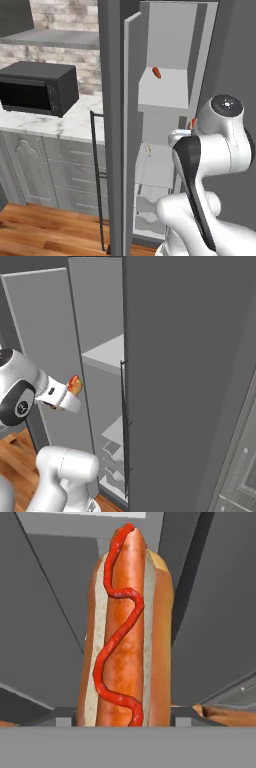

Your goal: Store the hot dog in the freezer for long-term storage. Close the freezer door after placing the cooked food.

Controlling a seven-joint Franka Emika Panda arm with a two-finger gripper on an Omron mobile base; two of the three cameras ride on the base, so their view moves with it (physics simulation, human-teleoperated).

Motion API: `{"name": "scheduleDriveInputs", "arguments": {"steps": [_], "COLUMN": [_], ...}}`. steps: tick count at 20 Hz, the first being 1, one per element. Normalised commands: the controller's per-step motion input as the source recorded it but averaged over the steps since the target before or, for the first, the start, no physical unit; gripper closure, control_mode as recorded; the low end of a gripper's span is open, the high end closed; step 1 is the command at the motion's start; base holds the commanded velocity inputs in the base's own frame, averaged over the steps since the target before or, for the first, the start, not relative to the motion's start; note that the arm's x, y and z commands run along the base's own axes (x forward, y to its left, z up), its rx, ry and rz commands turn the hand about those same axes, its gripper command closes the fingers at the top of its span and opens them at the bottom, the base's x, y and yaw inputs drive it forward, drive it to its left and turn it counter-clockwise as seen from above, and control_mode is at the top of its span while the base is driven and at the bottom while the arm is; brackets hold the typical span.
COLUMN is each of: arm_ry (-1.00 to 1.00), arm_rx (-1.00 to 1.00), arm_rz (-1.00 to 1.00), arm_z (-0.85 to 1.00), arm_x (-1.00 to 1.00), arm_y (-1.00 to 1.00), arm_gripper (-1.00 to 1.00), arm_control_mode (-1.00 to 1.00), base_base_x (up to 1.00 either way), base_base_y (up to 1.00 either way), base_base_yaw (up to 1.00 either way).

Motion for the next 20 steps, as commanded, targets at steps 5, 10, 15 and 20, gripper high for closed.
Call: {"name": "scheduleDriveInputs", "arguments": {"steps": [5, 10, 15, 20], "arm_ry": [-0.12, -0.02, 0.0, -0.01], "arm_rx": [0.18, 0.19, 0.0, 0.01], "arm_rz": [-0.1, 0.0, 0.0, -0.09], "arm_z": [0.14, 0.05, 0.0, 0.0], "arm_x": [0.47, 0.71, 0.58, 0.56], "arm_y": [-0.07, -0.1, 0.07, 0.0], "arm_gripper": [1.0, 1.0, 1.0, 1.0], "arm_control_mode": [-1.0, -1.0, -1.0, -1.0], "base_base_x": [0.0, 0.0, 0.0, 0.0], "base_base_y": [0.0, 0.0, 0.0, 0.0], "base_base_yaw": [0.0, 0.0, 0.0, 0.0]}}
